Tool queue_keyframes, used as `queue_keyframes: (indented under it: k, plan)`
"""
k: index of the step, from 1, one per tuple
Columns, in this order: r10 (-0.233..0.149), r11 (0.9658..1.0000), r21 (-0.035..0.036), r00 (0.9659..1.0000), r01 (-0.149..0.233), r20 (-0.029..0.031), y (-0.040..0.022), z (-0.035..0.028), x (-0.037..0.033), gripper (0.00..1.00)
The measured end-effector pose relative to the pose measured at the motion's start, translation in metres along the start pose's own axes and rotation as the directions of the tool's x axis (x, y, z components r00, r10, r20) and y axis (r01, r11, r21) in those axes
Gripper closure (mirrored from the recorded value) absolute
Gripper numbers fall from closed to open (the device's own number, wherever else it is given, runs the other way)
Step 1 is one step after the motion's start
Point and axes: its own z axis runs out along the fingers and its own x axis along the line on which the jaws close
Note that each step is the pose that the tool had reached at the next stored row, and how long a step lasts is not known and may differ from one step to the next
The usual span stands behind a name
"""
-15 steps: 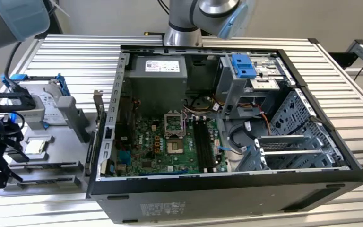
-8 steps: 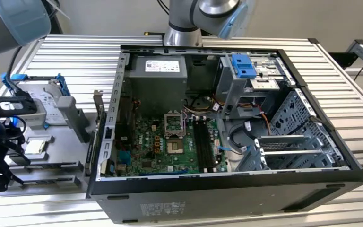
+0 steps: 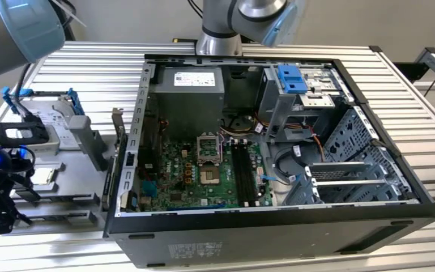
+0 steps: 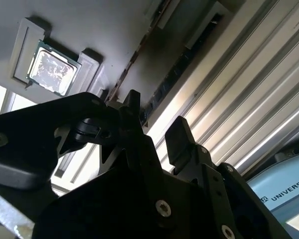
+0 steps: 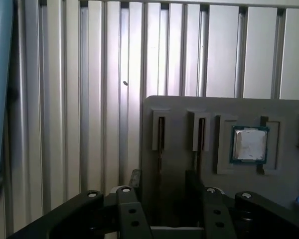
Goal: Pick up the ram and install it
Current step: 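Pick up the ram and move it above insertion slot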
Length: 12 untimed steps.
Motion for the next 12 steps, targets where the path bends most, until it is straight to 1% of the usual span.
queue_keyframes:
  k: [6,12]
  plan:
    - [0.002,1.0,0.0001,1.0,-0.002,0.0,-0.0016,0.0077,0.0032,0.0]
    - [0.003,1.0,0.0001,1.0,-0.003,0.0,-0.0018,0.0153,0.0039,0.0]
